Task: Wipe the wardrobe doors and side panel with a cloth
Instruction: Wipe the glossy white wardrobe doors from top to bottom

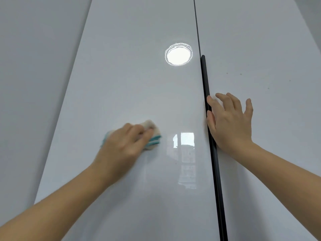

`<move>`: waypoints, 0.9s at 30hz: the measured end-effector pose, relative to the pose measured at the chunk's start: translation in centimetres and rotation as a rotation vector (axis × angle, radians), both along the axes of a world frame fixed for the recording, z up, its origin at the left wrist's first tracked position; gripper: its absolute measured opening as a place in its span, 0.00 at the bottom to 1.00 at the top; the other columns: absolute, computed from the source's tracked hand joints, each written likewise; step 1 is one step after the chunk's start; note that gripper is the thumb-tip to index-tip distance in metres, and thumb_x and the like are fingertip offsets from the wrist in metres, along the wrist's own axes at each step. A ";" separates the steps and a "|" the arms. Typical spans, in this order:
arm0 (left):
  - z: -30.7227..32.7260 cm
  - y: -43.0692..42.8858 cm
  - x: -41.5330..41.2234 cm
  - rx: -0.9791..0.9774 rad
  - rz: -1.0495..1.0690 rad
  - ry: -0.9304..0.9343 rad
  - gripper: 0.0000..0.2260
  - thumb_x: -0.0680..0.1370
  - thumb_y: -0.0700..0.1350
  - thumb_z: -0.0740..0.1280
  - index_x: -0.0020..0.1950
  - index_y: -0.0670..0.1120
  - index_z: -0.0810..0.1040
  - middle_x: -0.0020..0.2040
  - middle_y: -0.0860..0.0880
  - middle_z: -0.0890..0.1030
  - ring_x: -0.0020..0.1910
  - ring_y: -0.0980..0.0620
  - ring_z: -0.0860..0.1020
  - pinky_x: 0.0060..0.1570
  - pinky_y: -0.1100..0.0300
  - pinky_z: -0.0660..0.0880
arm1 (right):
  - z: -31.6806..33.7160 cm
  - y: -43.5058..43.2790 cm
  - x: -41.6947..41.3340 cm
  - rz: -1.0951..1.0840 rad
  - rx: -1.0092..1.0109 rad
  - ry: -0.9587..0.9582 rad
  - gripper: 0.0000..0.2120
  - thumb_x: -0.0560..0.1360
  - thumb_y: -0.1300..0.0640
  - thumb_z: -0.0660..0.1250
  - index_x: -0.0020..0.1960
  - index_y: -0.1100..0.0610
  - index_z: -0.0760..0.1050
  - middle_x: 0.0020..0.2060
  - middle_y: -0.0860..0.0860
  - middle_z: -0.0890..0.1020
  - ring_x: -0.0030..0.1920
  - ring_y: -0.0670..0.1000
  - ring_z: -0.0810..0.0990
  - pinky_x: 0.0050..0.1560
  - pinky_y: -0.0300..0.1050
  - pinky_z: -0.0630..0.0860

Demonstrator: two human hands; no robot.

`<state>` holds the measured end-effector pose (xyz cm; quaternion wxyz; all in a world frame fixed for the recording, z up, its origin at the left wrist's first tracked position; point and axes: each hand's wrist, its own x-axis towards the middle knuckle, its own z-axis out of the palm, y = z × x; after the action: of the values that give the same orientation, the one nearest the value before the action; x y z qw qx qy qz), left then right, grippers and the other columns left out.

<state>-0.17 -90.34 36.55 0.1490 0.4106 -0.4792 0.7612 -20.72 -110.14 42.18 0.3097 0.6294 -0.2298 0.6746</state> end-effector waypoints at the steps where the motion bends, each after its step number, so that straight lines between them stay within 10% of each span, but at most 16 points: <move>1: -0.5 1.3 1.5 -0.039 0.002 0.068 0.14 0.78 0.35 0.62 0.61 0.38 0.80 0.49 0.40 0.78 0.40 0.41 0.74 0.36 0.50 0.70 | 0.0 0.0 0.1 0.013 0.007 0.004 0.20 0.79 0.52 0.53 0.69 0.54 0.70 0.67 0.54 0.72 0.71 0.59 0.65 0.69 0.71 0.53; 14: -0.9 6.3 6.3 -0.482 -0.102 0.731 0.19 0.74 0.31 0.67 0.65 0.39 0.76 0.49 0.37 0.71 0.47 0.35 0.70 0.33 0.44 0.71 | -0.2 -0.2 0.6 0.087 -0.004 -0.033 0.23 0.78 0.51 0.47 0.69 0.54 0.69 0.68 0.54 0.71 0.72 0.58 0.64 0.70 0.68 0.52; 27: 4.7 -5.8 -6.0 -0.226 -0.122 0.300 0.19 0.64 0.31 0.75 0.55 0.39 0.81 0.43 0.42 0.78 0.37 0.43 0.75 0.29 0.59 0.62 | 0.6 -0.3 -0.6 0.120 -0.031 0.081 0.26 0.73 0.59 0.48 0.67 0.56 0.72 0.67 0.53 0.73 0.72 0.56 0.65 0.72 0.65 0.51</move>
<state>-6.12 -96.15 41.27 0.3095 0.4703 -0.3871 0.7302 -21.30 -110.42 42.82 0.2873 0.6639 -0.1685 0.6695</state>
